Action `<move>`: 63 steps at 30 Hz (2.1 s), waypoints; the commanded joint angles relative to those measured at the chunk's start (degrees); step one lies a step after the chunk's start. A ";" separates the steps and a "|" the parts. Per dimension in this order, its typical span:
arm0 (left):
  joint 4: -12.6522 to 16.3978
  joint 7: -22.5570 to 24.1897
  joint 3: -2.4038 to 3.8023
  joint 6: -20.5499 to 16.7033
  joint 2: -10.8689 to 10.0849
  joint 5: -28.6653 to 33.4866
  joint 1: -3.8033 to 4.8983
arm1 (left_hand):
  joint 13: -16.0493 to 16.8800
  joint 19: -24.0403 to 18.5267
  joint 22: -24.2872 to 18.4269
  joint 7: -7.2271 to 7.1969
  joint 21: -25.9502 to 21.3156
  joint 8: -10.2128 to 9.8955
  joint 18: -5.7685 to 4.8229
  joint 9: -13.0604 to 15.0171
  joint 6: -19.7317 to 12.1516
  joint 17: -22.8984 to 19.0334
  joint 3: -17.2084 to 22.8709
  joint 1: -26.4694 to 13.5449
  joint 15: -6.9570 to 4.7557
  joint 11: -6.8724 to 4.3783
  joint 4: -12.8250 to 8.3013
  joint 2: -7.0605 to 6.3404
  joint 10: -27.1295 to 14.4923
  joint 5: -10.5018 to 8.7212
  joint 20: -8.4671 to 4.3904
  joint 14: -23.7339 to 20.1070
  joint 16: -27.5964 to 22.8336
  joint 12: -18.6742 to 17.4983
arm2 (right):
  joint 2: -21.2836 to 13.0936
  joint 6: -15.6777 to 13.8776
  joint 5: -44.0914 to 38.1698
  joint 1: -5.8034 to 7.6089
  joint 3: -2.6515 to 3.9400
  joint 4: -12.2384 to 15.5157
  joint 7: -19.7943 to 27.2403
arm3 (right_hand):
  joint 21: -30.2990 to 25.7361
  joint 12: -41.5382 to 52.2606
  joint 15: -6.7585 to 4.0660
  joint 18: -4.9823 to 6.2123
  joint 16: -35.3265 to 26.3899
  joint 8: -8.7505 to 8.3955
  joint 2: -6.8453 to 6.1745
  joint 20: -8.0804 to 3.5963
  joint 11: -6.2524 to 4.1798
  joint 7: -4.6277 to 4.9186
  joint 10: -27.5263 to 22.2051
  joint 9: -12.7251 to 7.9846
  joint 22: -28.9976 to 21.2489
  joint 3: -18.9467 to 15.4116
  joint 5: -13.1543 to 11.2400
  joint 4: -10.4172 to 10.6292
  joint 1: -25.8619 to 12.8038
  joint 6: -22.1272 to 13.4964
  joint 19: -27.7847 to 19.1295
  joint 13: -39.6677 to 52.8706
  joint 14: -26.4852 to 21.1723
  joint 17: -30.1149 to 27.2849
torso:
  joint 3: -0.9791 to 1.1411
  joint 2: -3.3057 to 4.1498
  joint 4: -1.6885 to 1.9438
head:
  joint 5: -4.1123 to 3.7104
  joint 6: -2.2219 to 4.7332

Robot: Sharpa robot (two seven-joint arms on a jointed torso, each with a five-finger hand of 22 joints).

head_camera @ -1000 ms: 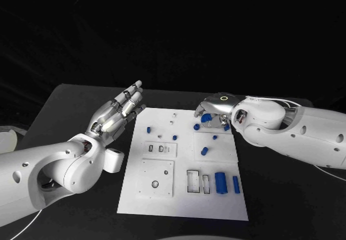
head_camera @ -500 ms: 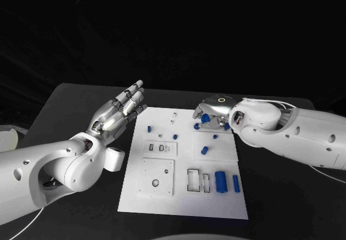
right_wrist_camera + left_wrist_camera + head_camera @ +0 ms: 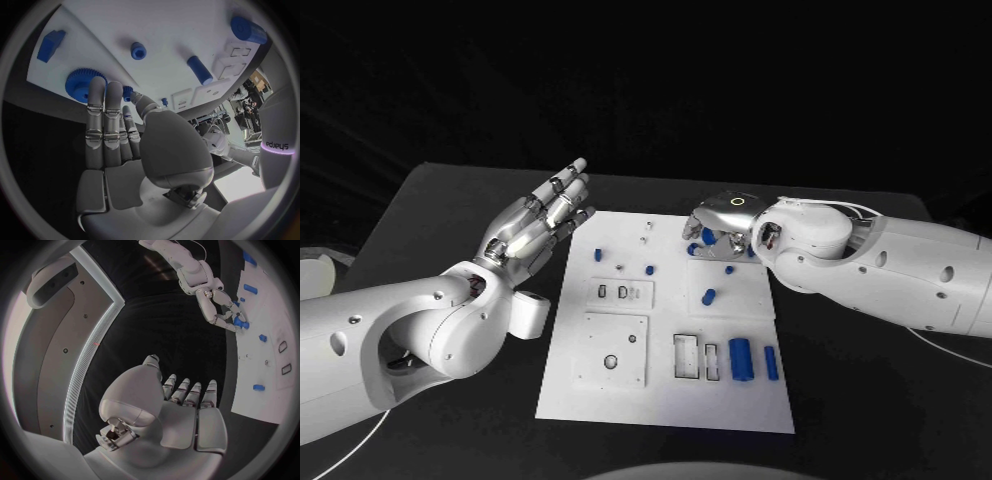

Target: Assemble the parts on the task board

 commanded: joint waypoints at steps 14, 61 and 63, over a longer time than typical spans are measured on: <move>-0.65 0.05 -0.30 1.84 0.51 0.09 0.12 | 0.11 0.40 0.12 0.47 0.29 0.30 0.99 0.12 0.22 0.12 0.48 1.03 0.48 0.75 -0.05 -0.04 0.15 0.54 0.30 0.11 0.37 0.48 | 0.99 -0.36 1.02 -1.09 0.02 -1.89 1.45 | 1.08 -0.60 0.02 0.12 0.54 1.03 -1.05 -0.07 -0.18 -0.31 3.53 0.89 1.38 3.32 2.39 -0.07 0.78 3.03 -1.24 -0.15 -0.87 0.68 | -0.04 -0.26 0.05 | 0.03 -0.64; -1.40 -0.24 -0.46 1.63 0.78 0.09 0.12 | 0.19 0.67 0.20 1.39 0.50 0.49 0.91 0.26 1.21 0.20 0.66 1.67 0.77 0.81 -0.09 -0.18 0.48 0.83 0.35 0.38 0.57 0.88 | 16.97 -5.25 9.85 0.52 0.73 -17.06 3.02 | 4.92 -3.76 0.48 0.06 1.76 2.45 -1.63 0.32 -0.63 0.13 11.61 4.02 6.26 7.65 -1.18 -0.37 2.15 6.53 -2.79 -0.33 0.23 2.33 | -0.25 0.39 1.00 | -0.49 -0.34; -1.43 -0.24 -0.46 1.65 0.81 0.09 0.12 | 0.19 0.67 0.20 1.42 0.50 0.49 0.91 0.26 1.24 0.20 0.66 1.69 0.78 0.82 -0.09 -0.18 0.48 0.84 0.35 0.39 0.58 0.88 | 17.07 -4.95 9.69 0.35 0.73 -17.32 2.87 | 4.97 -3.90 0.50 0.06 1.78 2.36 -1.67 0.35 -0.58 0.16 11.55 4.03 6.34 7.73 -1.13 -0.39 2.20 6.41 -2.87 -0.33 0.17 2.37 | -0.25 0.33 0.92 | -0.39 -0.41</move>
